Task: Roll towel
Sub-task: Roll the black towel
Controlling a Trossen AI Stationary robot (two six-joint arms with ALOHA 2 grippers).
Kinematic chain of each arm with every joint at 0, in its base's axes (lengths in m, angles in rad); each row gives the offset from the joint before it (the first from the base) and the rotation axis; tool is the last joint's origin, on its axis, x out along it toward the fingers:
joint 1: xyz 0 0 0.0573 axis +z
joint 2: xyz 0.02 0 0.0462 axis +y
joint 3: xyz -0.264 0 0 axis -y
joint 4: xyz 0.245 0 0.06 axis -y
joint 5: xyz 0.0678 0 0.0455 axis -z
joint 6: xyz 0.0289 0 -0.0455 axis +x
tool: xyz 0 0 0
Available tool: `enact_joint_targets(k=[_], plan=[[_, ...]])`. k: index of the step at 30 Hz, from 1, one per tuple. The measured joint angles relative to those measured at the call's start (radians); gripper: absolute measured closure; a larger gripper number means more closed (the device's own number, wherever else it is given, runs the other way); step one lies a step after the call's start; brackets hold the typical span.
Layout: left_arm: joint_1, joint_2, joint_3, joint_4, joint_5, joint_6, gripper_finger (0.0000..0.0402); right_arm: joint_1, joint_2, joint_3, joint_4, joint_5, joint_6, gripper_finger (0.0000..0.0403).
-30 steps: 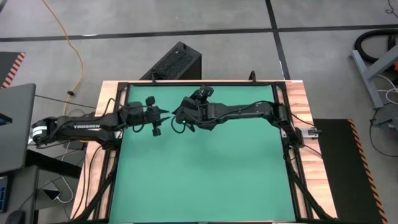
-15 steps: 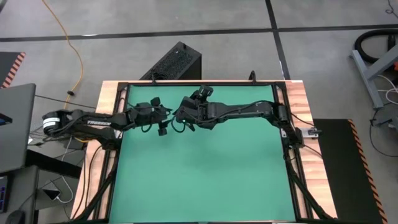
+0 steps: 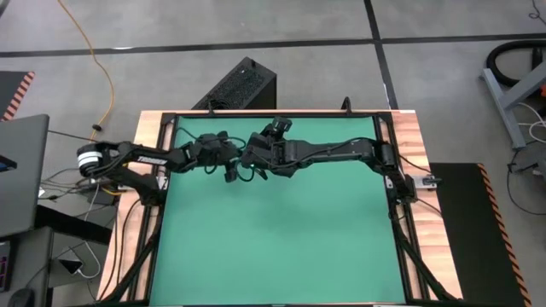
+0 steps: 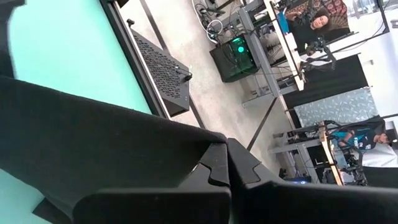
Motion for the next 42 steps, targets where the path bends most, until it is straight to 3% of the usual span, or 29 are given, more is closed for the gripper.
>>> enact_joint_targets(k=[4, 6, 10, 15, 19, 24, 29, 34, 37, 42], plan=[[-0.005, -0.003, 0.035, -0.050, -0.012, -0.007, 0.0374, 0.000, 0.000, 0.000, -0.012, 0.000, -0.001, 0.0403], [-0.016, -0.034, 0.049, -0.098, -0.036, -0.009, 0.0391, -0.005, 0.000, 0.000, -0.028, 0.000, 0.015, 0.0403], [-0.035, -0.145, 0.074, -0.263, -0.167, 0.029, 0.0400, -0.027, 0.000, 0.000, -0.076, -0.011, 0.094, 0.0403], [-0.029, -0.293, 0.127, -0.426, -0.266, 0.110, 0.0401, -0.085, 0.000, 0.000, -0.061, -0.175, 0.125, 0.0403], [0.001, -0.358, 0.197, -0.503, -0.312, 0.197, 0.0401, -0.135, 0.000, 0.000, -0.008, -0.240, 0.082, 0.0403], [0.056, -0.347, 0.333, -0.635, -0.344, 0.317, 0.0401, -0.183, 0.000, 0.014, 0.037, -0.253, -0.004, 0.0403], [0.109, -0.284, 0.409, -0.643, -0.340, 0.390, 0.0401, -0.206, -0.005, 0.035, 0.049, -0.239, -0.019, 0.0403], [0.136, -0.230, 0.411, -0.635, -0.334, 0.417, 0.0401, -0.199, -0.005, 0.034, 0.056, -0.205, -0.027, 0.0403], [0.137, -0.209, 0.411, -0.659, -0.277, 0.380, 0.0401, -0.182, -0.005, 0.010, 0.054, -0.225, 0.011, 0.0403], [0.097, -0.208, 0.347, -0.717, -0.268, 0.316, 0.0402, -0.124, -0.004, -0.046, -0.020, -0.230, 0.116, 0.0403]])
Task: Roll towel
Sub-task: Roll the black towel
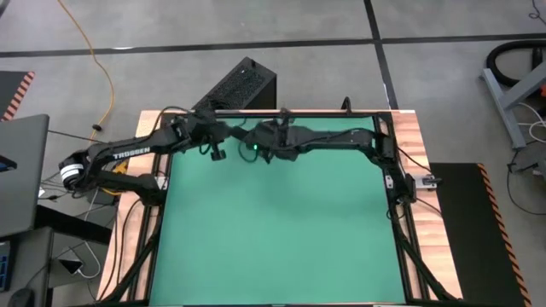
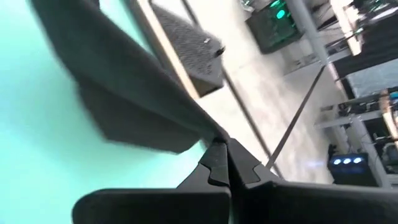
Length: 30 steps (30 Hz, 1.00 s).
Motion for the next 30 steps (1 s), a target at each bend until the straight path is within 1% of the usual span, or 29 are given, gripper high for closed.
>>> enact_joint_targets(k=[4, 6, 11, 15, 17, 21, 23, 26, 30], plan=[[-0.074, -0.009, -0.043, -0.113, 0.003, -0.093, 0.0401, 0.065, 0.002, -0.052, -0.079, -0.005, 0.118, 0.0403], [-0.126, -0.009, -0.063, -0.148, 0.003, -0.157, 0.0401, 0.110, 0.001, -0.082, -0.089, -0.005, 0.178, 0.0403], [-0.276, -0.008, -0.124, -0.131, 0.017, -0.377, 0.0401, 0.231, 0.002, -0.119, -0.149, -0.005, 0.315, 0.0403], [-0.424, -0.006, -0.182, -0.094, 0.037, -0.533, 0.0401, 0.316, -0.001, -0.132, -0.177, -0.006, 0.398, 0.0403], [-0.500, -0.006, -0.204, -0.084, 0.034, -0.605, 0.0401, 0.346, 0.000, -0.139, -0.199, -0.042, 0.447, 0.0403], [-0.640, -0.006, -0.236, -0.077, 0.007, -0.723, 0.0401, 0.393, -0.001, -0.198, -0.172, -0.137, 0.542, 0.0403], [-0.694, -0.006, -0.250, -0.045, -0.009, -0.757, 0.0401, 0.414, 0.002, -0.236, -0.160, -0.152, 0.578, 0.0403], [-0.756, -0.006, -0.260, -0.001, -0.010, -0.766, 0.0401, 0.436, 0.002, -0.267, -0.144, -0.176, 0.622, 0.0403], [-0.791, -0.005, -0.260, 0.048, -0.028, -0.765, 0.0401, 0.457, 0.004, -0.268, -0.115, -0.211, 0.638, 0.0403]])
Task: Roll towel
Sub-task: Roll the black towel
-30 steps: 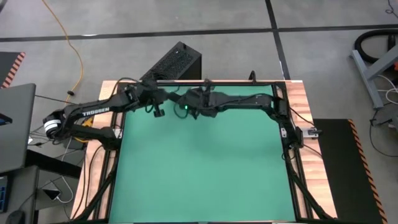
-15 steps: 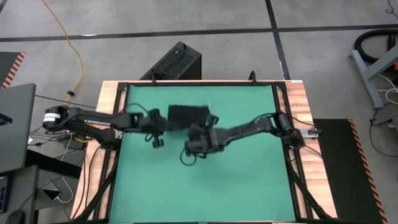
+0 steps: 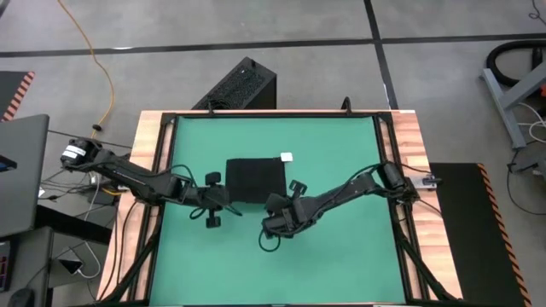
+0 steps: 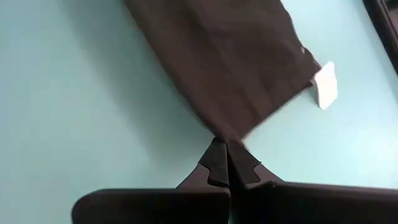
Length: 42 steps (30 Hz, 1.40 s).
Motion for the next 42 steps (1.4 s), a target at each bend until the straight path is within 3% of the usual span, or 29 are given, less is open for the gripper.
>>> enact_joint_targets(k=[15, 22, 31, 42], plan=[[-0.019, 0.188, 0.000, 0.021, 0.083, -0.085, 0.0401, -0.012, 0.002, 0.001, 0.029, -0.125, -0.075, 0.0403], [-0.020, 0.164, 0.002, 0.024, 0.077, -0.082, 0.0401, -0.060, 0.003, -0.050, 0.055, -0.246, -0.122, 0.0403], [-0.012, 0.134, 0.003, 0.028, -0.022, -0.031, 0.0401, -0.088, 0.003, -0.066, 0.051, -0.252, -0.162, 0.0403], [0.051, 0.137, 0.003, 0.027, -0.021, 0.006, 0.0401, -0.118, 0.003, -0.066, 0.082, -0.253, -0.196, 0.0403]])
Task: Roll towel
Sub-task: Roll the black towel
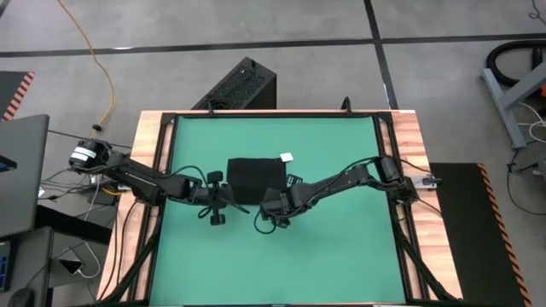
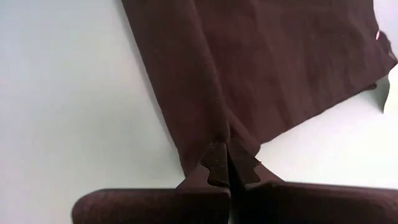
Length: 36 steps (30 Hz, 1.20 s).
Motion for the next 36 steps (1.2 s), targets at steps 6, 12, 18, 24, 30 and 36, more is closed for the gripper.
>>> enact_joint_targets(k=[6, 12, 18, 24, 30, 36], plan=[[0.002, 0.000, -0.001, 0.001, 0.005, 0.001, 0.0401, -0.007, 0.011, -0.006, 0.028, 0.000, -0.012, 0.0403], [0.002, 0.000, -0.031, 0.039, 0.005, -0.009, 0.0401, -0.011, 0.014, -0.060, 0.095, -0.004, -0.027, 0.0403], [0.002, 0.000, -0.069, 0.088, 0.003, -0.020, 0.0401, -0.019, 0.013, -0.079, 0.121, -0.026, -0.030, 0.0403], [0.001, 0.000, -0.069, 0.096, -0.070, 0.018, 0.0401, -0.027, 0.013, -0.080, 0.136, -0.030, -0.031, 0.0403], [0.001, 0.000, -0.069, 0.090, -0.035, 0.061, 0.0370, -0.027, 0.013, -0.080, 0.139, -0.030, -0.033, 0.0403], [0.002, 0.000, -0.069, 0.067, -0.032, 0.058, 0.0304, -0.027, 0.013, -0.080, 0.141, -0.030, -0.034, 0.0403]])
